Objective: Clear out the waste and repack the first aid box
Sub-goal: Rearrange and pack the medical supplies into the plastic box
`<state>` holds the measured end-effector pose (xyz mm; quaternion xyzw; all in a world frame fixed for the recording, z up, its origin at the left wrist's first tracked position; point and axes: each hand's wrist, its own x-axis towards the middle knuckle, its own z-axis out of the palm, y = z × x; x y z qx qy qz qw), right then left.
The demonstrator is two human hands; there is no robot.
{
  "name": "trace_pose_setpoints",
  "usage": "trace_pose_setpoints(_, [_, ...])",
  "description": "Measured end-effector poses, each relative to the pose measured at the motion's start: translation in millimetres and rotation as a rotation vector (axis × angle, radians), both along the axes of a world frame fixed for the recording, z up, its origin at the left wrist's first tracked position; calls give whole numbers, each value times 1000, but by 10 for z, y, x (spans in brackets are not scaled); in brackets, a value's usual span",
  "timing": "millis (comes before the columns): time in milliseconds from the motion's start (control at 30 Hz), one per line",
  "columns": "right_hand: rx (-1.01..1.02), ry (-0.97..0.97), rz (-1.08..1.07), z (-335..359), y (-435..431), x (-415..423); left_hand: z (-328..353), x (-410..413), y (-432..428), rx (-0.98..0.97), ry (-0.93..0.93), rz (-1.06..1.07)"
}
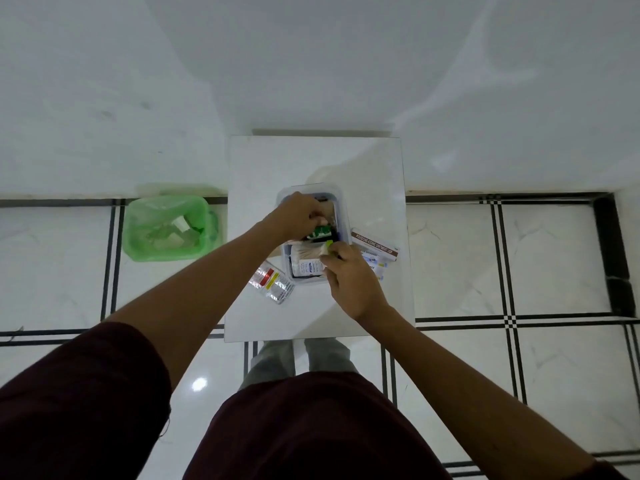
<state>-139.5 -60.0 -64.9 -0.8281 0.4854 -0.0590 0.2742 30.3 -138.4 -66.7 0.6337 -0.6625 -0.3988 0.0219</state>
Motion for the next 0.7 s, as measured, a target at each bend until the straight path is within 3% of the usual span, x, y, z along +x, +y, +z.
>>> trace_pose_setpoints(500, [-85,-88,-94,24,62,2,-12,3,132,-53,50,44])
trace_pose_setpoints(600, [-101,-179,-165,77,19,-74,13,45,160,-141,108,153])
trace_pose_setpoints(700, [-110,-237,-253,98,-79,-226,92,151,291,-295,236,399])
